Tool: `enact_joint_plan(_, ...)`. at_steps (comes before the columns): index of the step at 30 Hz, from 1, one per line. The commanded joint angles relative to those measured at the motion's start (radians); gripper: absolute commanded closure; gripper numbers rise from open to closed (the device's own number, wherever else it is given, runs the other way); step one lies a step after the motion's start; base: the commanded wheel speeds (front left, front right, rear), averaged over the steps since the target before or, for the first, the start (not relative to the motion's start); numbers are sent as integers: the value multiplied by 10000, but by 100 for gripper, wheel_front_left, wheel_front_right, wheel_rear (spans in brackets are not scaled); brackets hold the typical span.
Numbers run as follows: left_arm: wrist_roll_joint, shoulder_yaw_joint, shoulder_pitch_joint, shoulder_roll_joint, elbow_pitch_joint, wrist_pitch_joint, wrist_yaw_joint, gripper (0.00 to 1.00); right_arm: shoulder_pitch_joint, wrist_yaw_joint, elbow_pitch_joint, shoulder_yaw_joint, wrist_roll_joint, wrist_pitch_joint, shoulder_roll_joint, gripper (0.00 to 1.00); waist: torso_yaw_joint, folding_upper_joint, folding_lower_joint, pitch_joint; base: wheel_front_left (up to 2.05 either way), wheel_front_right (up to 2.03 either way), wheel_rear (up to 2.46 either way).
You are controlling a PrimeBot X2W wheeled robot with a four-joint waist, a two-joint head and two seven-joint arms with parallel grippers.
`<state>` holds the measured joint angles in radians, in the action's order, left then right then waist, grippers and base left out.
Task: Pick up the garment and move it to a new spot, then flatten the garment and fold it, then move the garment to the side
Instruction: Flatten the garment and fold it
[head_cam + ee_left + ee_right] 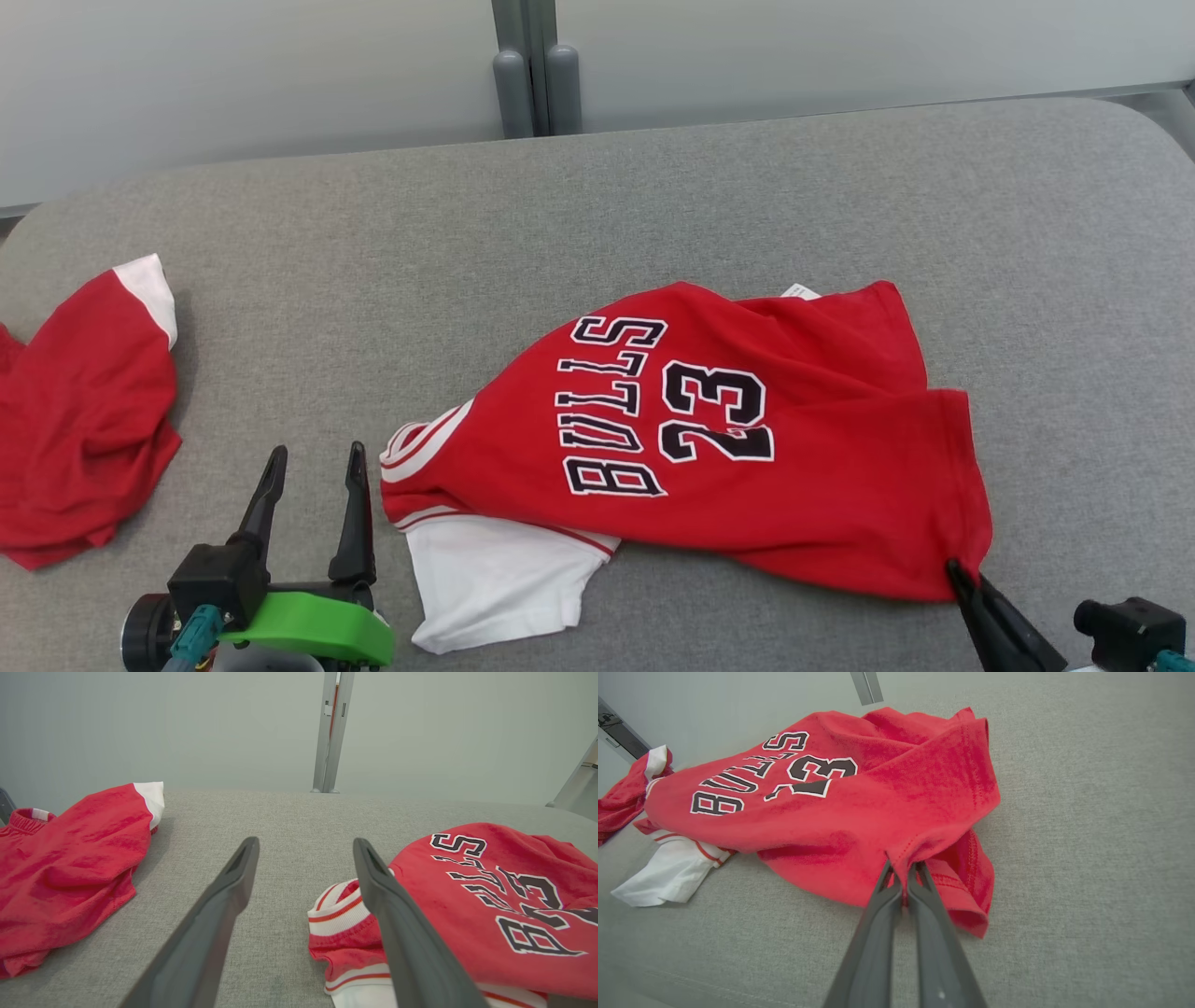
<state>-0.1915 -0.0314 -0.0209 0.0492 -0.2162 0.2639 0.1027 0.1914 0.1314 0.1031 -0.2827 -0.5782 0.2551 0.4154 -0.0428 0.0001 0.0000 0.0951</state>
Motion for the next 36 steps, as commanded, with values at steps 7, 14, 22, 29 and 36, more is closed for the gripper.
enact_joint_plan(7,53,15,-30,26,-34,5,54,0,226,-14,94,-313,-426,-190,318,0,-42,-1,0,-29,0,0,0)
enact_joint_plan(14,69,48,75,26,-50,5,66,0,58,-14,-81,41,-359,23,351,0,115,-1,0,-208,0,0,0)
enact_joint_plan(22,70,107,165,26,20,5,26,0,-715,-14,-7,794,542,110,279,0,188,-1,0,-296,0,0,0)
enact_joint_plan(29,103,22,-50,26,7,5,47,0,-2838,-14,1211,1236,1388,-564,-113,0,367,-1,0,-166,0,0,0)
enact_joint_plan(36,18,-18,-237,24,-28,5,80,0,-4753,-16,3043,1298,1957,-1467,-295,0,736,-1,0,74,0,0,0)
